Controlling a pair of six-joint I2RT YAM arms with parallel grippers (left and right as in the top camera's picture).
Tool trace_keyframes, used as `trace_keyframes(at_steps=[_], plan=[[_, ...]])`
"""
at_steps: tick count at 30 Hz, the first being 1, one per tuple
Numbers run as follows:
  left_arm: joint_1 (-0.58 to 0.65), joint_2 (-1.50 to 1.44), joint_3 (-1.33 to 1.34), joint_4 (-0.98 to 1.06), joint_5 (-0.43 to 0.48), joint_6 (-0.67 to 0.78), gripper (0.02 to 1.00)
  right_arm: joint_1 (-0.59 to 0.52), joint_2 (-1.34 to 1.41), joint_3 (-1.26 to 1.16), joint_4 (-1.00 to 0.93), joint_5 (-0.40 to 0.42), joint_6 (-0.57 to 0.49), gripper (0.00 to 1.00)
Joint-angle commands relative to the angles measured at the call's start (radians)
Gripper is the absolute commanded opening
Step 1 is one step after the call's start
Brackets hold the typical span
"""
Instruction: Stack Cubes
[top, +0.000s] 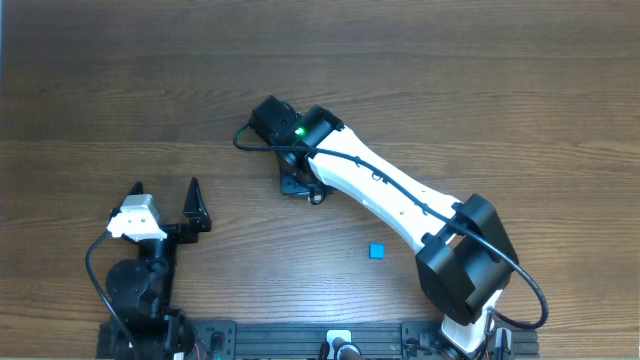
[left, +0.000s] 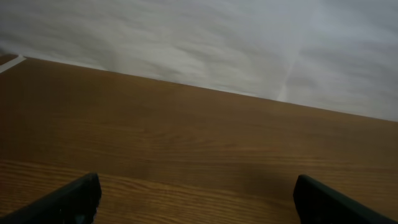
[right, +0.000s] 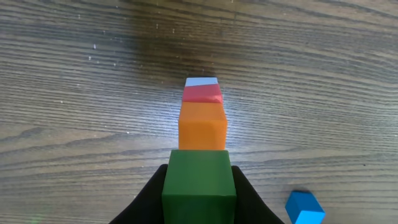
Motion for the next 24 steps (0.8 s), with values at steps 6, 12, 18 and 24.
trace_keyframes(at_steps=[6,12,18,24], plan=[[0.005,-0.004,-0.007,0.002,0.013,0.015,1.0,-0.021,0.044,0.015,0.008,0.017,0.01,0.009],[0.005,-0.004,-0.007,0.002,0.013,0.015,1.0,-0.025,0.044,0.015,0.029,0.017,0.009,0.012],[0.005,-0.004,-0.007,0.002,0.013,0.015,1.0,-0.025,0.044,0.015,0.029,0.017,0.009,0.009],[0.005,-0.004,-0.007,0.002,0.013,0.015,1.0,-0.025,0.047,0.015,0.029,0.017,0.01,0.016]])
